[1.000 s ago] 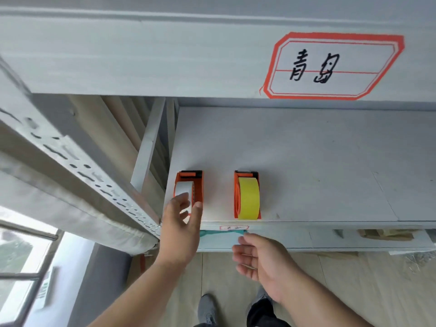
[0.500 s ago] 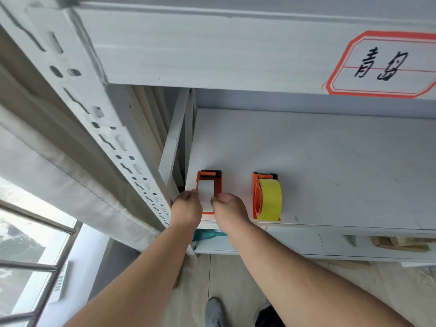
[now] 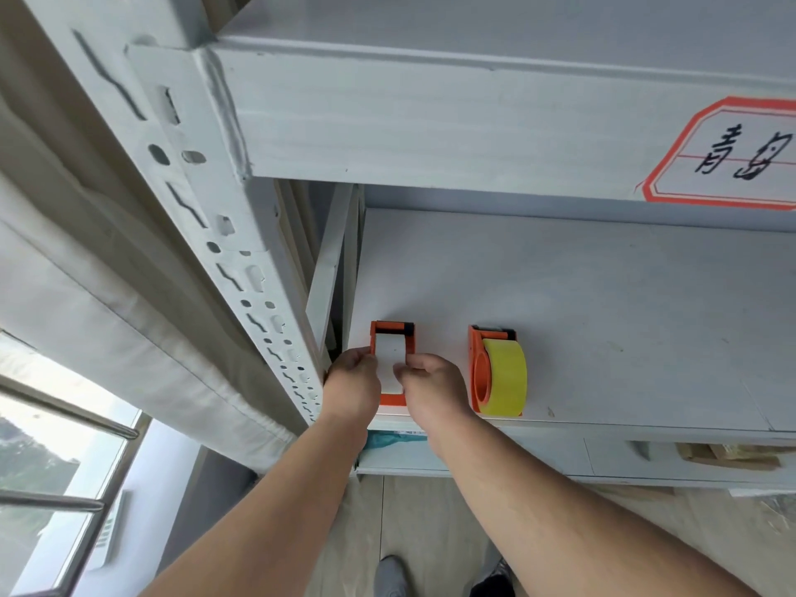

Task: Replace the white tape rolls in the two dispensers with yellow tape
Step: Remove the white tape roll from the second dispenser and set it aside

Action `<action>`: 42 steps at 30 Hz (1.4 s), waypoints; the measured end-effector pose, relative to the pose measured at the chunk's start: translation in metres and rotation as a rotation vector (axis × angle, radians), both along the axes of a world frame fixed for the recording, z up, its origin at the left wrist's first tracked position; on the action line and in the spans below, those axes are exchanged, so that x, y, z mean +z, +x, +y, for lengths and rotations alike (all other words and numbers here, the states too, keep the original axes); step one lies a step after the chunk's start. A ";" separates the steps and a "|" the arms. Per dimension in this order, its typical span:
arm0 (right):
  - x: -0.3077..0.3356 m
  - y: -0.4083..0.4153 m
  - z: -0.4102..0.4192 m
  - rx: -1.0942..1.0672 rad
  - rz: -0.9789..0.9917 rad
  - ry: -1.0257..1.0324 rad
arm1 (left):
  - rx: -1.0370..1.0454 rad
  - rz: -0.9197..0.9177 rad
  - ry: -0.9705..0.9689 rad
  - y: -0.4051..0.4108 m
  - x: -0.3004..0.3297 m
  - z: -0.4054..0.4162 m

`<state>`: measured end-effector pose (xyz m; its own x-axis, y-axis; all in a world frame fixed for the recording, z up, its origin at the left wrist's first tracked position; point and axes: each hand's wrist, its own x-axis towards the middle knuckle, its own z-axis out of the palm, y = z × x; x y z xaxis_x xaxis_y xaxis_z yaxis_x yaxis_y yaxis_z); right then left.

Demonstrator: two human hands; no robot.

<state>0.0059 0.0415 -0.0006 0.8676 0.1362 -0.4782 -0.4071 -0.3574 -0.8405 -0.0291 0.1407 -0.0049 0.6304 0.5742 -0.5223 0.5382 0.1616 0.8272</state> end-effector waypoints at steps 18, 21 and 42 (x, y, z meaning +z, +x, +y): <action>0.016 0.016 -0.035 -0.152 -0.181 0.059 | -0.047 -0.012 0.034 -0.001 -0.002 -0.001; 0.016 0.013 -0.036 -0.143 -0.157 0.089 | -0.058 0.006 0.052 -0.002 -0.006 -0.001; 0.053 -0.014 -0.053 -0.164 -0.166 0.266 | -0.071 -0.366 0.114 -0.032 0.073 -0.046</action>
<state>-0.0079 -0.0114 0.0520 0.9511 0.0892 -0.2956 -0.2913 -0.0580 -0.9549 -0.0614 0.0948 0.0679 0.8036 0.5638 -0.1907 0.2102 0.0309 0.9772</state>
